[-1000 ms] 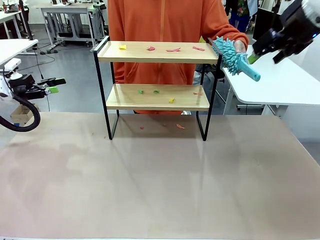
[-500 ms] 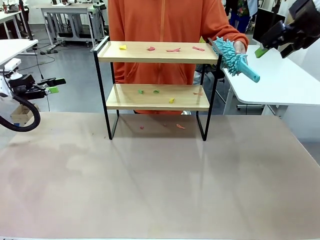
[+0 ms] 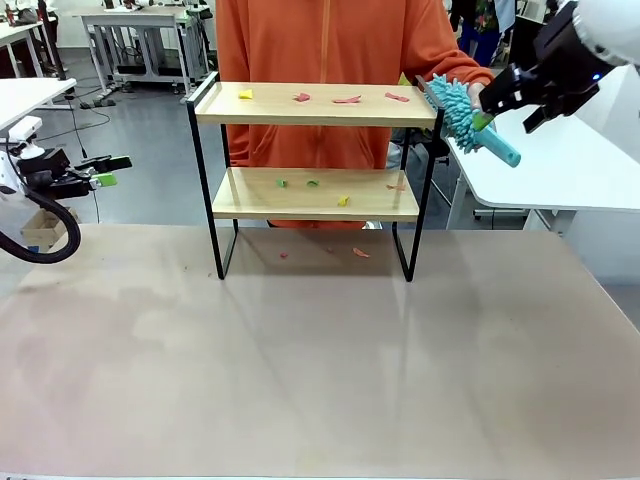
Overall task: Clean the shelf.
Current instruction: Pick up the Duster handed by the human.
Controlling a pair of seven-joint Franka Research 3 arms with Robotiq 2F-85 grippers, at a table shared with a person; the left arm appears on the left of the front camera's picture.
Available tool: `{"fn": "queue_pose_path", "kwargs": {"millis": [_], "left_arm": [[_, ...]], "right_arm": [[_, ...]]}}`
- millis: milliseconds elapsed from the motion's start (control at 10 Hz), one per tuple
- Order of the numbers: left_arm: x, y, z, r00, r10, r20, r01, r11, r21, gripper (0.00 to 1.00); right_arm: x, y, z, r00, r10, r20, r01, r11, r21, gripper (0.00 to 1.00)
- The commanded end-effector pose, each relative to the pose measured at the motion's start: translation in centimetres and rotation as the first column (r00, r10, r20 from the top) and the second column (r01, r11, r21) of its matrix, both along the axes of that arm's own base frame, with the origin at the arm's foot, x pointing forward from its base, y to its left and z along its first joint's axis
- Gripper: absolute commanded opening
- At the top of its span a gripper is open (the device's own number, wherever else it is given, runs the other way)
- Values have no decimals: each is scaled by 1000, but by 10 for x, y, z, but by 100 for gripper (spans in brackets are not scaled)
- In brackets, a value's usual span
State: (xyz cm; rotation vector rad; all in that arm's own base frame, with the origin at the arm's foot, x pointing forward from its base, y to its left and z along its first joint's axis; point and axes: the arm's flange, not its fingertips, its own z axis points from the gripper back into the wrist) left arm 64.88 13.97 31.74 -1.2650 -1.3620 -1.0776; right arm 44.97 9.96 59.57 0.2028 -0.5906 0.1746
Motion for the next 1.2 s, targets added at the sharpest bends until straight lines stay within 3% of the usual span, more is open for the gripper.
{"fn": "queue_pose_path", "kwargs": {"millis": [0, 900, 1000, 1100], "left_arm": [[-1, 0, 3, 1000, -7, 12, 7, 1000, 6, 100], [-1, 0, 3, 1000, -7, 12, 7, 1000, 6, 100], [-1, 0, 3, 1000, -7, 12, 7, 1000, 6, 100], [-1, 0, 3, 1000, -7, 12, 7, 1000, 6, 100]], "right_arm": [[6, 4, -4, 998, -47, 33, 48, 998, -38, 100], [39, -1, -37, 998, -60, 18, 61, 992, -107, 100], [41, -1, -37, 998, -58, 5, 58, 992, -116, 40], [41, -2, -37, 998, -60, 5, 60, 990, -125, 40]]}}
